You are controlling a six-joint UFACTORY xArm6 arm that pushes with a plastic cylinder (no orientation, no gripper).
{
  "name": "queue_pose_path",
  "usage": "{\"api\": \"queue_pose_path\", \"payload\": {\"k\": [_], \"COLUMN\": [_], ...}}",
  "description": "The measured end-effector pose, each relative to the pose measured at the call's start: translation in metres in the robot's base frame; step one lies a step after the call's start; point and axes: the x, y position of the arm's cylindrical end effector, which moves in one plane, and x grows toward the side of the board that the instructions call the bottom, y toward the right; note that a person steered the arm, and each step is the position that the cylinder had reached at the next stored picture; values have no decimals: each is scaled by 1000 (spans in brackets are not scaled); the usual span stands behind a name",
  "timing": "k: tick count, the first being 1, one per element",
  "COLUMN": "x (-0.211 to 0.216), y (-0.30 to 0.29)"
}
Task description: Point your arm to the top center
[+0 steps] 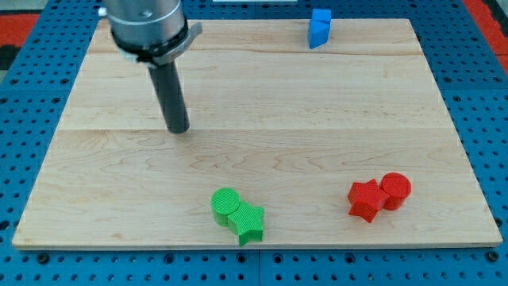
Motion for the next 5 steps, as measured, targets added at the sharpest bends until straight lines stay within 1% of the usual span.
{"api": "queue_pose_path", "payload": {"k": [1, 3, 4, 5], "x": [-49, -149, -202, -209], "y": [69, 277, 366, 352]}}
